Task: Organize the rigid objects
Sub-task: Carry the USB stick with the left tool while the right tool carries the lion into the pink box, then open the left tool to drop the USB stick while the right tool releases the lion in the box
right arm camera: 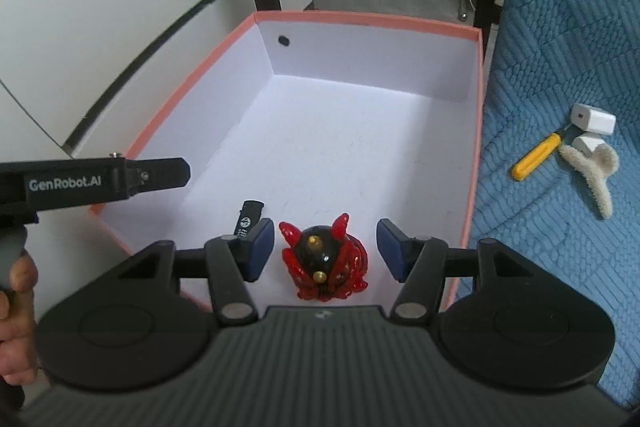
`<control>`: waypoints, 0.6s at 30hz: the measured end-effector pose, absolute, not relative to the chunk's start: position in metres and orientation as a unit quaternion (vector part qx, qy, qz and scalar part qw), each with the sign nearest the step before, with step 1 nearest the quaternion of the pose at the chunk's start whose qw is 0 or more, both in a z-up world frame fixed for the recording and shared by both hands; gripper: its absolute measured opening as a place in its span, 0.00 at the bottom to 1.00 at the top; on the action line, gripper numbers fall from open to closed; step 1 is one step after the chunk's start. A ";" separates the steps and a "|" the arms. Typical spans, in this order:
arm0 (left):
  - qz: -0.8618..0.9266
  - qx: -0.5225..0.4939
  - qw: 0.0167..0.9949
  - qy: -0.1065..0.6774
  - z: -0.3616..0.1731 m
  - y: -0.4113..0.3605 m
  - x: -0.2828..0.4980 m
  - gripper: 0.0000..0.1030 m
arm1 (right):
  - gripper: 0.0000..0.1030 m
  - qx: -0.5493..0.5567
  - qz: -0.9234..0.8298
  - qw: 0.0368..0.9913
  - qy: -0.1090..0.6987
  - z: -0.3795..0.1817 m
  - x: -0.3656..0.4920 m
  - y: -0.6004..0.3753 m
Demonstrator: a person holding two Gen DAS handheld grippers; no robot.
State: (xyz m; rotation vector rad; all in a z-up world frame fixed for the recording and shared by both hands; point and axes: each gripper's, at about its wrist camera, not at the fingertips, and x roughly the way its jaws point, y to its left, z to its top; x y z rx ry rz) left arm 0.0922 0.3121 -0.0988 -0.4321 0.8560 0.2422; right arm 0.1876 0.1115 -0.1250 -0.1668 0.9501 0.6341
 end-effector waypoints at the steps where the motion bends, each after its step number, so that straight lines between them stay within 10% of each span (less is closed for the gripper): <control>1: 0.116 -0.205 0.883 0.406 -0.093 0.307 0.088 0.43 | 0.58 -0.078 0.300 0.840 0.445 -0.120 0.185 0.108; 18: 0.088 -0.185 0.910 0.360 -0.036 0.206 0.044 0.43 | 0.58 -0.067 0.296 0.869 0.392 -0.069 0.139 0.023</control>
